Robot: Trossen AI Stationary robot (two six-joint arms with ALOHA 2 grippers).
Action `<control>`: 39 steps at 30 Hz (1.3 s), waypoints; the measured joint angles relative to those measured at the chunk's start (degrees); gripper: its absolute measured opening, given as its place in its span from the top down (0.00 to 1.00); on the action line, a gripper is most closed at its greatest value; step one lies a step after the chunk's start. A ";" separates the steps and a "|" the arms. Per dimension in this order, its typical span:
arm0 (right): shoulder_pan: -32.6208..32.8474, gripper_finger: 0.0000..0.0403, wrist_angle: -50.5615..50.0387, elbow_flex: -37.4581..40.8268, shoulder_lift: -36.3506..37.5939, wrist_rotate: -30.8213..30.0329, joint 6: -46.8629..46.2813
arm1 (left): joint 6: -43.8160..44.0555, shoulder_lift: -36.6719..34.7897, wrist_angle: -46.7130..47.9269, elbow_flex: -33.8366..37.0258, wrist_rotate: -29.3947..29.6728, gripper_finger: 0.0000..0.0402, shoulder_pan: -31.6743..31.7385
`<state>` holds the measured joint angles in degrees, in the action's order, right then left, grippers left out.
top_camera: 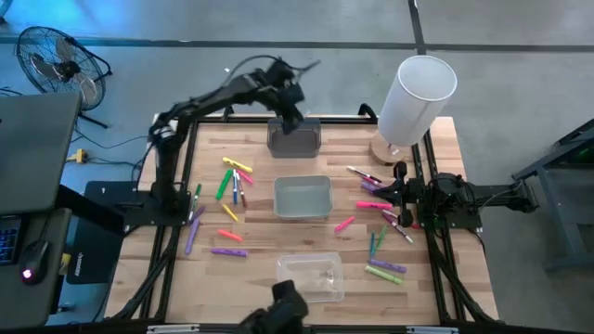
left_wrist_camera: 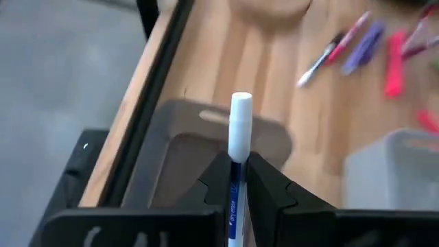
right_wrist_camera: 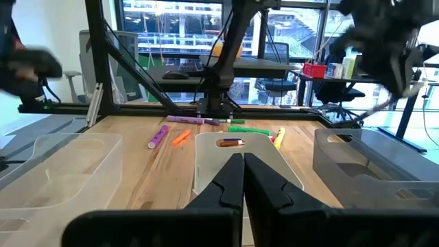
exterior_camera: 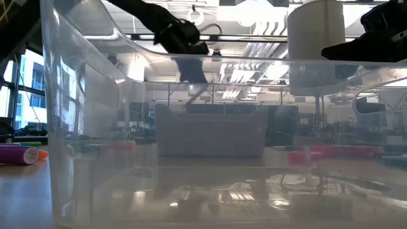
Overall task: Pick & Place Markers
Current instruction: Put the blue marker pen into the black bin, then put the pink highlighter pen into the gray bin
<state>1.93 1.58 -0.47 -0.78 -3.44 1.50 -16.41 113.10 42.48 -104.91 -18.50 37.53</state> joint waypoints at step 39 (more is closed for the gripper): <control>-0.01 1.00 0.00 0.00 0.00 -0.01 0.00 | 13.08 -9.47 9.36 -3.73 1.32 0.81 -7.47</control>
<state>1.92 1.58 -0.47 -0.78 -3.45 1.50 -3.34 103.63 51.84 -108.64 -17.18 30.06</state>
